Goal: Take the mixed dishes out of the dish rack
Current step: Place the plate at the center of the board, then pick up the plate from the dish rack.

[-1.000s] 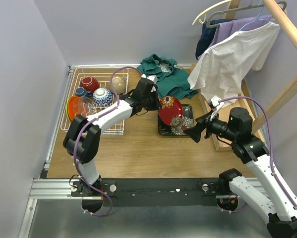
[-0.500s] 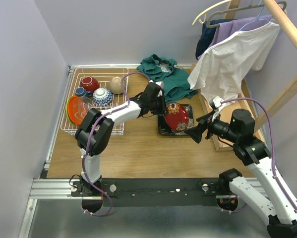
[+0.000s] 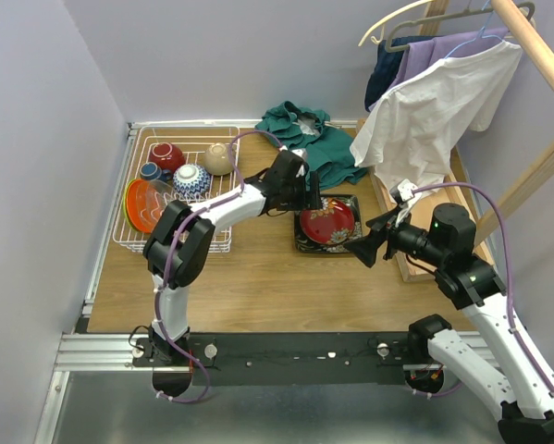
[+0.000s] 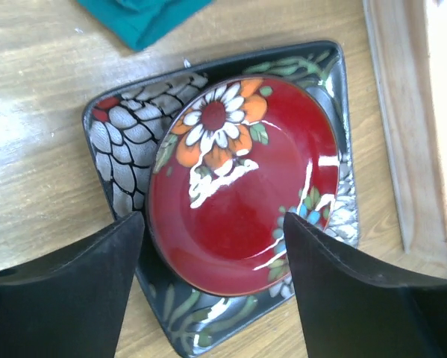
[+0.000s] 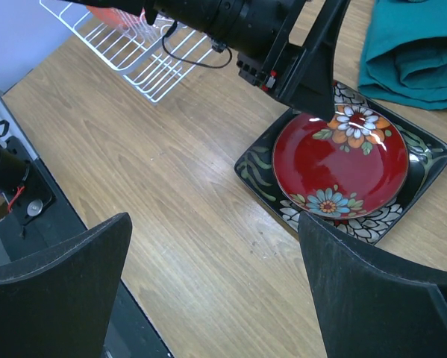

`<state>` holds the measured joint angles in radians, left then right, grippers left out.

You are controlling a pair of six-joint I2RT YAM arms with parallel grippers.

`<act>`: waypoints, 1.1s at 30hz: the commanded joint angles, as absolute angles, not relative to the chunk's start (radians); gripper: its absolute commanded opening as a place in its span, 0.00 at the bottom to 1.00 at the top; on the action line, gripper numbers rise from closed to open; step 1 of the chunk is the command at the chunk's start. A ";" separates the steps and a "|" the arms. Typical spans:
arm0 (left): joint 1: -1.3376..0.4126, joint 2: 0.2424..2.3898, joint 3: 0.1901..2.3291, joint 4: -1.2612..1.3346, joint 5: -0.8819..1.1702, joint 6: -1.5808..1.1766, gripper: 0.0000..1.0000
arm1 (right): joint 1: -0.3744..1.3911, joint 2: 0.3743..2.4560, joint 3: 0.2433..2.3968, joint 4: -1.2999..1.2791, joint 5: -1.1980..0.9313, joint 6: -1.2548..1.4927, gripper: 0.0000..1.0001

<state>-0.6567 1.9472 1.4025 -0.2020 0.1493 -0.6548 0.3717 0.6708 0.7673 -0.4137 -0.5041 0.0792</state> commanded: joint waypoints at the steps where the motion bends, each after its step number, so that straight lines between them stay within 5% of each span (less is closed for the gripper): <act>1: -0.661 1.902 1.463 -0.290 0.060 -0.594 0.91 | 0.376 0.670 0.758 -0.420 -0.486 0.092 1.00; 5: -0.663 1.850 1.473 -0.337 -0.021 -0.540 0.98 | 0.376 0.678 0.758 -0.417 -0.489 0.091 1.00; 19: -0.592 1.573 1.496 -0.649 -0.500 -0.284 0.99 | 0.376 0.704 0.746 -0.390 -0.509 0.087 1.00; 33: -0.255 1.293 1.273 -0.716 -0.592 -0.232 0.98 | 0.376 0.750 0.730 -0.341 -0.566 0.083 1.00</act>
<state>-0.3237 1.3540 1.3396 -0.6956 -0.5453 -0.2535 0.3717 0.7467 0.7475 -0.3836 -0.5285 0.0814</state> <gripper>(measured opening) 0.985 0.998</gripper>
